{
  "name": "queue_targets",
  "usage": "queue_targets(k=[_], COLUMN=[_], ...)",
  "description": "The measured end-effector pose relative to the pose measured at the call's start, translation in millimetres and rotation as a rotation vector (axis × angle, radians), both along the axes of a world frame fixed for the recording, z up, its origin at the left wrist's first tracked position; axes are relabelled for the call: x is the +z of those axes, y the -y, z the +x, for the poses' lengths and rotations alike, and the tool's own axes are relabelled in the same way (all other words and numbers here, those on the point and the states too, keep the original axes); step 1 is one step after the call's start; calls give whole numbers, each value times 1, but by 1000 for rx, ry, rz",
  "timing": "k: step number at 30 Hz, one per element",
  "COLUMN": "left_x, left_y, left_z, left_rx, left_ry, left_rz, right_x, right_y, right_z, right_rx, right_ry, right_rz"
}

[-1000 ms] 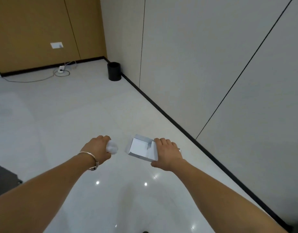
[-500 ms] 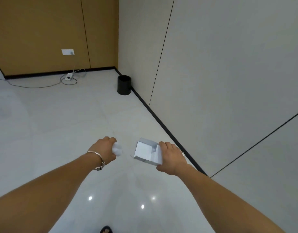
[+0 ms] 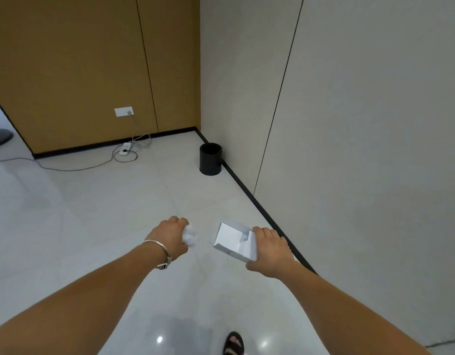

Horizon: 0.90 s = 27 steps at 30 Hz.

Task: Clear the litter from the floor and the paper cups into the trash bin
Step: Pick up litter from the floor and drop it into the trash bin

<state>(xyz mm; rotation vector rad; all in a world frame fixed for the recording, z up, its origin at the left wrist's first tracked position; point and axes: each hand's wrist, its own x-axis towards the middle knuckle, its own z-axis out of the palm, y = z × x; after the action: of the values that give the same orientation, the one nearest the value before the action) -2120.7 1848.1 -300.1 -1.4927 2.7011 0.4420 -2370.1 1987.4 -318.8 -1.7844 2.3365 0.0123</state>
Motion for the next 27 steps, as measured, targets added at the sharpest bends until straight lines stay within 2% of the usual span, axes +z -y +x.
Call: queue_targets(k=[7,14,23,27], left_x=[6,-16,-21,-17], left_y=[127,259,470,547], left_z=[-46,-65,-81,-93], left_rx=[95,125,61,40], left_ry=[-32,-32,-32,-2], left_rz=[15,72,99,106], right_x=[19,13,11,9], right_y=[158,300,489,556], right_z=[-60,-84,-93,-98], right_rx=[86,135,27,-65], right_ry=[-27,-47,-27,54], right_rz=[-19,13,24,29])
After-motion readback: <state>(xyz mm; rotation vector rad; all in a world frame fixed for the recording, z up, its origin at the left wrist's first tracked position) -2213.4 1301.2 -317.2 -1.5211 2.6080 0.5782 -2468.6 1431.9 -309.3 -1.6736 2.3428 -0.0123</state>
